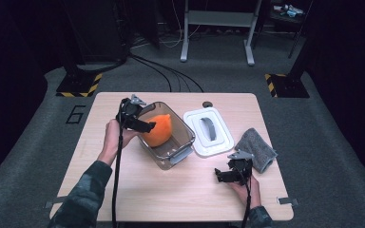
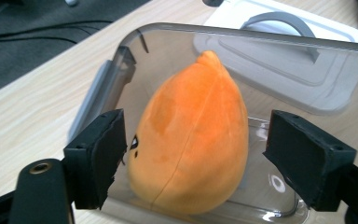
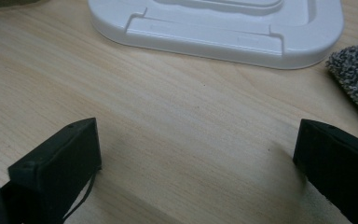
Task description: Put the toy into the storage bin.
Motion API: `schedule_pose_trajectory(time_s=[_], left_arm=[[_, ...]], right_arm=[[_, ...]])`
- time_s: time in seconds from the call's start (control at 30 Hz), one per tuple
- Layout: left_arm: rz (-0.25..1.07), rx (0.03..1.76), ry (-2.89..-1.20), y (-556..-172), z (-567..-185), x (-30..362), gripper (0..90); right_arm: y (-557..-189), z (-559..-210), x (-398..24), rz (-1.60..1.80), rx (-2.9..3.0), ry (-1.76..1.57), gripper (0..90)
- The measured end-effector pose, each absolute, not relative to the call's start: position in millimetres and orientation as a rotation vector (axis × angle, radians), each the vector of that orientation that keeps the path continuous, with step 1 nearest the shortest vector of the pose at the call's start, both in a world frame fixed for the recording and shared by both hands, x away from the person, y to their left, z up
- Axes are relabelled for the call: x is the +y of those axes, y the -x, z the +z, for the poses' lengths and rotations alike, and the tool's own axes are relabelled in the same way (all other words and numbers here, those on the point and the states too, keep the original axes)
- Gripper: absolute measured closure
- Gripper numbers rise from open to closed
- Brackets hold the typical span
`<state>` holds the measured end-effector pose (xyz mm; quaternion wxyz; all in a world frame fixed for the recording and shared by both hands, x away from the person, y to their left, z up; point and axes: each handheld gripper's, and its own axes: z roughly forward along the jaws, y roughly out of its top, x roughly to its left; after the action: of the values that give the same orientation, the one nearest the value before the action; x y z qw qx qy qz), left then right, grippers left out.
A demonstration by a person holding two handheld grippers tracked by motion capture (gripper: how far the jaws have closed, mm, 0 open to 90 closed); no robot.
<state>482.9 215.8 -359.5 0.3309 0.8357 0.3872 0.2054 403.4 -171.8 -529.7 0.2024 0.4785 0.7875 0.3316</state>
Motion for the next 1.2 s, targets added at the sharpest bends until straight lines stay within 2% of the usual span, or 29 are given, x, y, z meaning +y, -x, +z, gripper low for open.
schedule_pose_trajectory(time_s=[0.13,0.6,1.2], left_arm=[[0.557,1.003,-2.157,-469,-359,227,14.9],[0.62,1.058,-2.029,-425,-376,271,11.5],[0.585,1.209,-1.959,-402,-438,310,11.3]], right_arm=[[-403,-529,-171,0.925,2.195,-1.35,0.0],[-406,-526,-173,0.889,2.244,-1.339,0.0],[-416,-501,-167,0.925,2.252,-1.34,1.8]])
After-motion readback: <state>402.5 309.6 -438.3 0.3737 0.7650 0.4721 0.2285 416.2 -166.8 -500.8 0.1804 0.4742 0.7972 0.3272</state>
